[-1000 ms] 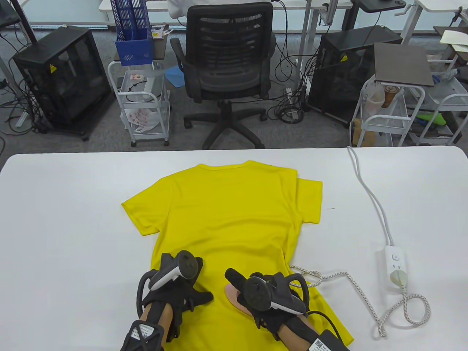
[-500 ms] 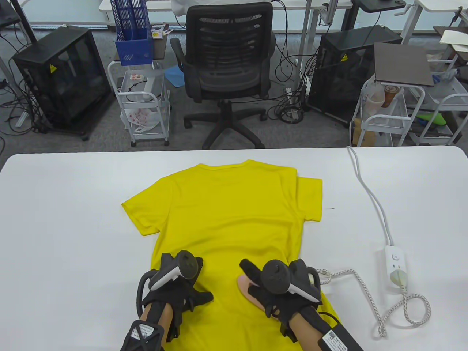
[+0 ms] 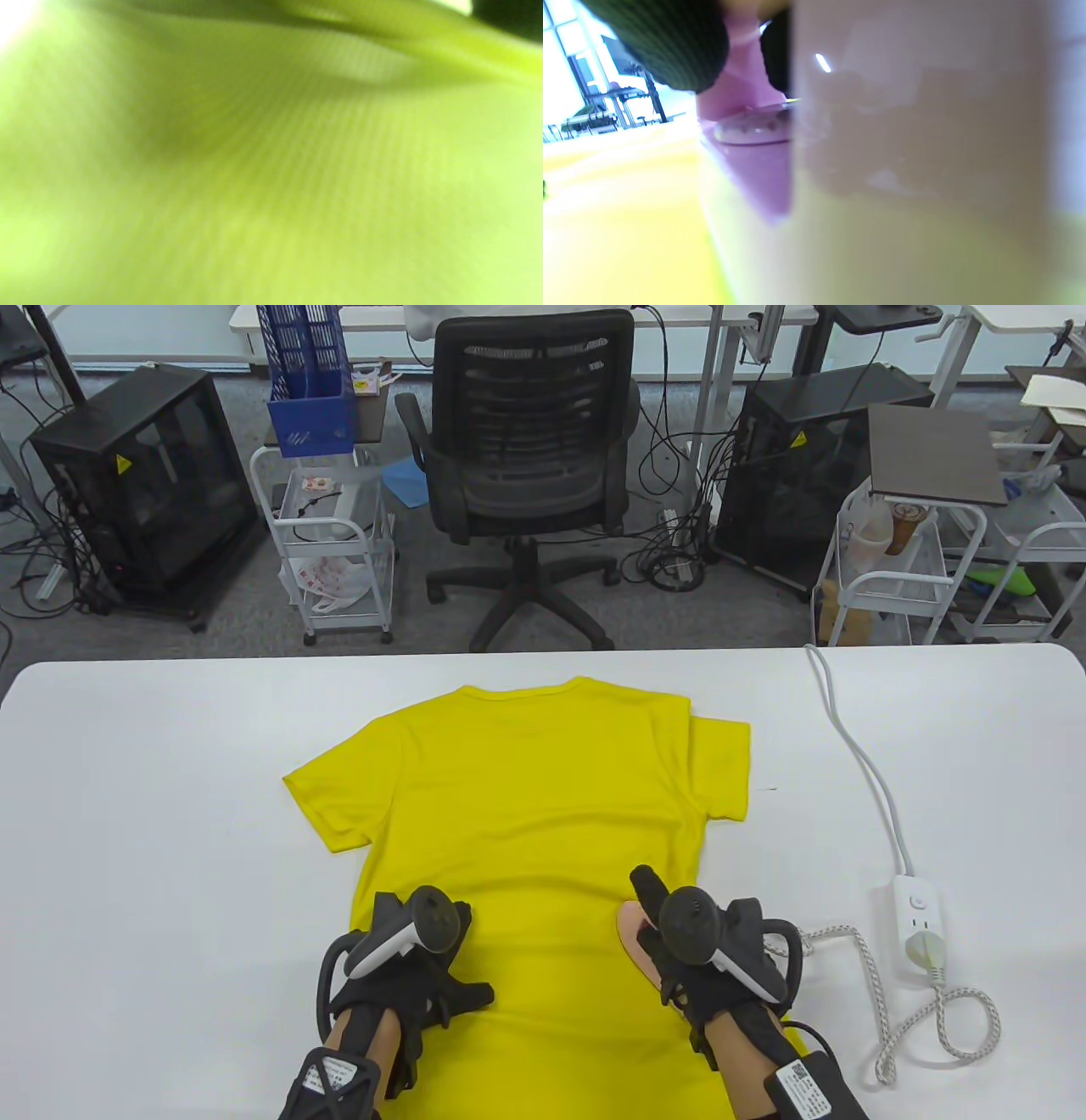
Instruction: Iron t-shirt with electric iron on table
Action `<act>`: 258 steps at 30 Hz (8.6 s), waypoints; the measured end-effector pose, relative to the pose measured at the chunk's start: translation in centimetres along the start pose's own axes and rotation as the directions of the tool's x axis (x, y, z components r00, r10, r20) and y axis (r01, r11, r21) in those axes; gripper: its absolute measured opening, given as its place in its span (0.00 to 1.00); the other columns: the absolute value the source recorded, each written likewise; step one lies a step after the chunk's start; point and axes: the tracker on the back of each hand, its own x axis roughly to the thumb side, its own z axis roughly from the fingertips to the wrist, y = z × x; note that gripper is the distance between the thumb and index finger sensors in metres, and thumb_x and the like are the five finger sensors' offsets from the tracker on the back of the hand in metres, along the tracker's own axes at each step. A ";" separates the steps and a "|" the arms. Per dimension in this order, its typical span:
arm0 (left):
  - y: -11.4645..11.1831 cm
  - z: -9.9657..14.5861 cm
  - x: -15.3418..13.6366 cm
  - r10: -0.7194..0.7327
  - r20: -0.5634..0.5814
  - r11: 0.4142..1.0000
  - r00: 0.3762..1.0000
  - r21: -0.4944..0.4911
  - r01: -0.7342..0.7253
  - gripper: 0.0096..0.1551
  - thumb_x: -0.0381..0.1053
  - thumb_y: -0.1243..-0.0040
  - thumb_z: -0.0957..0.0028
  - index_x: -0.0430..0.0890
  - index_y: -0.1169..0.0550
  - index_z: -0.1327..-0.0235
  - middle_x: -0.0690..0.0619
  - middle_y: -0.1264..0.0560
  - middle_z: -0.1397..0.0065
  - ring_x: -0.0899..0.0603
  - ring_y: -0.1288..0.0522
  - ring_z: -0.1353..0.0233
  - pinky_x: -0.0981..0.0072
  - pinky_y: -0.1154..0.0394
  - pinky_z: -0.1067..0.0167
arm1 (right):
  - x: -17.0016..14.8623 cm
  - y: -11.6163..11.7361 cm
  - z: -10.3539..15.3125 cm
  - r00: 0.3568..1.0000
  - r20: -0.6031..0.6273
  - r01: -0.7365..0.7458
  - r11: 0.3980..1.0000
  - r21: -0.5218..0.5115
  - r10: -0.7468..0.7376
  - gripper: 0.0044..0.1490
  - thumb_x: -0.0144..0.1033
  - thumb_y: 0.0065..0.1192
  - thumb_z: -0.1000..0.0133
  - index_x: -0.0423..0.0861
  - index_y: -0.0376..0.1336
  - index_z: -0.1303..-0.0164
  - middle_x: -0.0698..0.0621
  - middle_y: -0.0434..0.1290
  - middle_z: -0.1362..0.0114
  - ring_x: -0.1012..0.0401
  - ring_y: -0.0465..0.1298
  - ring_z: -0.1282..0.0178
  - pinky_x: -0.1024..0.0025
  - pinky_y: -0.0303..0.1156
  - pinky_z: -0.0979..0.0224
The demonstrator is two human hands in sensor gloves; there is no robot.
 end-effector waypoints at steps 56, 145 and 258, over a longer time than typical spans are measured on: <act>-0.1 0.1 -0.5 0.033 -0.010 0.999 0.999 0.004 -0.033 0.65 0.81 0.39 0.65 0.68 0.61 0.24 0.54 0.70 0.17 0.33 0.72 0.17 0.22 0.60 0.29 | 9.4 2.9 3.4 0.928 0.367 -0.094 0.992 0.088 0.056 0.43 0.53 0.69 0.52 0.74 0.50 0.29 0.47 0.78 0.48 0.57 0.81 0.68 0.54 0.78 0.57; 0.1 0.1 -0.4 0.025 -0.019 0.999 1.000 -0.038 -0.026 0.65 0.81 0.38 0.64 0.70 0.62 0.25 0.54 0.72 0.18 0.31 0.73 0.18 0.21 0.60 0.29 | 7.7 2.3 2.6 0.957 0.261 -0.135 0.991 0.022 0.124 0.44 0.54 0.69 0.51 0.74 0.49 0.28 0.47 0.78 0.48 0.57 0.81 0.68 0.55 0.78 0.57; 0.1 -0.1 0.1 0.011 0.014 1.000 1.000 -0.029 -0.010 0.62 0.79 0.40 0.61 0.70 0.61 0.24 0.52 0.71 0.18 0.31 0.73 0.18 0.22 0.61 0.28 | 10.5 3.3 3.3 0.927 0.358 -0.140 0.989 0.042 0.116 0.42 0.54 0.68 0.51 0.75 0.50 0.29 0.47 0.77 0.47 0.57 0.81 0.68 0.54 0.78 0.56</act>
